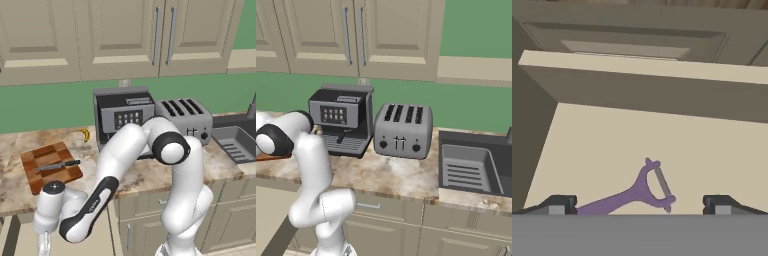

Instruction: Open the drawer on the left and place the cutting tools on the cutting board.

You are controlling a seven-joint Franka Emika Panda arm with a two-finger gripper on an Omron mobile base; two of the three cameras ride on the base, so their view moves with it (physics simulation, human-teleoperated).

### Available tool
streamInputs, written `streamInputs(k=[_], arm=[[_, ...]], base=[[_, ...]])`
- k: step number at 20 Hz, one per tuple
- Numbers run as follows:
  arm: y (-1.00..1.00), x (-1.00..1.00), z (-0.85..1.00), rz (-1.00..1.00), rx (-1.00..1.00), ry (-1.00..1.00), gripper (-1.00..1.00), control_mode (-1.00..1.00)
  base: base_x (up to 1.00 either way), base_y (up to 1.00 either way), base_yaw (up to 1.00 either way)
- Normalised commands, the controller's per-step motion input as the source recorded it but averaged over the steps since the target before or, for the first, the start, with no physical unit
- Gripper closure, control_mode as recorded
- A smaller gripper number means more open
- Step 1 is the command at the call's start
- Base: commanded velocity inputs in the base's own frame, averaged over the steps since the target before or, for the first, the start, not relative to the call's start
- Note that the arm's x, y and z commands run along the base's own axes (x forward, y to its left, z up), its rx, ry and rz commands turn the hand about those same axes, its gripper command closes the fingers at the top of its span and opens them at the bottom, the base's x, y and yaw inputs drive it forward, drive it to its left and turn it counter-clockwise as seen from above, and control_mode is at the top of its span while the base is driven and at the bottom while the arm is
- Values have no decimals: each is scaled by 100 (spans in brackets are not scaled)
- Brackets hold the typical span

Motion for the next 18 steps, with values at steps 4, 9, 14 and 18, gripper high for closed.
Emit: streamInputs(k=[4,9,14,18], arm=[[0,-24,-1,-1,0,0,-100,-100],[0,-14,-3,-11,-1,4,-100,-100],[0,-3,-8,-15,-5,16,-100,-100],[0,-7,-13,-19,-6,19,-100,-100]], base=[[0,0,0],[0,0,0],[0,0,0],[0,0,0]])
